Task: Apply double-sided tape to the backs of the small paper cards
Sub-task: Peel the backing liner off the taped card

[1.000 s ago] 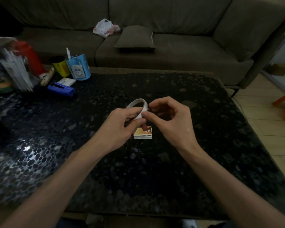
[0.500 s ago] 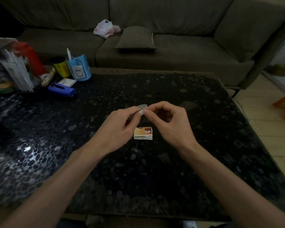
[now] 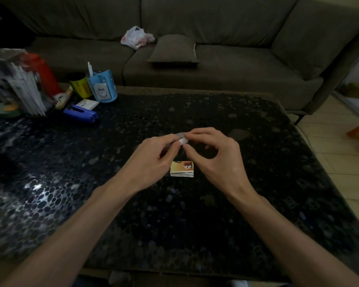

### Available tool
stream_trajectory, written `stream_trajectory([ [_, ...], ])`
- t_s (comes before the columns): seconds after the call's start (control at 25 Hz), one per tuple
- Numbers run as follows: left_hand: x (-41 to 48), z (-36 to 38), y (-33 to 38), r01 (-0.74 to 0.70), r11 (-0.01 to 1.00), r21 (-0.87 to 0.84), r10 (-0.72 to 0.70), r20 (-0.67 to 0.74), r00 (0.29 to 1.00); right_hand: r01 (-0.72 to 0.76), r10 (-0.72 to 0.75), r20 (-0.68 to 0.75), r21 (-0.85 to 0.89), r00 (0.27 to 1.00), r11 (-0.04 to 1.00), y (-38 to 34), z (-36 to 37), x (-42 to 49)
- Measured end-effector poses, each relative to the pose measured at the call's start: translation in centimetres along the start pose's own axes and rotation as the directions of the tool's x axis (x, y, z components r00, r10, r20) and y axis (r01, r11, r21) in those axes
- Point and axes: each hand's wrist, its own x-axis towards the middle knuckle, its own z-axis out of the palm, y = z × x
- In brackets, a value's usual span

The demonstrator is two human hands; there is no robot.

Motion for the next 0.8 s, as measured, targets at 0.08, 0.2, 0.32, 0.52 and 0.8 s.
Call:
stream_trajectory([
  [0.08,0.0,0.0,-0.1,0.008,1.000,0.003,-0.008,0.023,1.000,0.014,-0.013,-0.036,0.043,0.999,0.999,-0.1,0.0,-0.1],
  [0.2,0.0,0.0,-0.2,0.028,0.999,0.024,-0.030,0.066,0.997,-0.039,0.038,0.007,0.091,0.999,0.995,0.0,-0.4,0.2],
  [0.32,0.1,0.1,0.0,0.019,0.997,0.072,-0.024,0.066,0.998,-0.079,0.071,0.110,0.068,0.991,0.995,0.2,-0.6,0.6],
  [0.52,0.4,0.1,0.6,0.013,0.999,-0.033,-0.012,0.042,0.999,-0.024,0.012,0.112,0.114,0.994,0.993,0.0,-0.6,0.7],
  [0.8,0.8,-0.3,0.2,0.211,0.899,-0.384,-0.198,0.076,0.977,-0.089,0.049,0.097,0.470,0.994,0.878,0.2,-1.3,1.1],
])
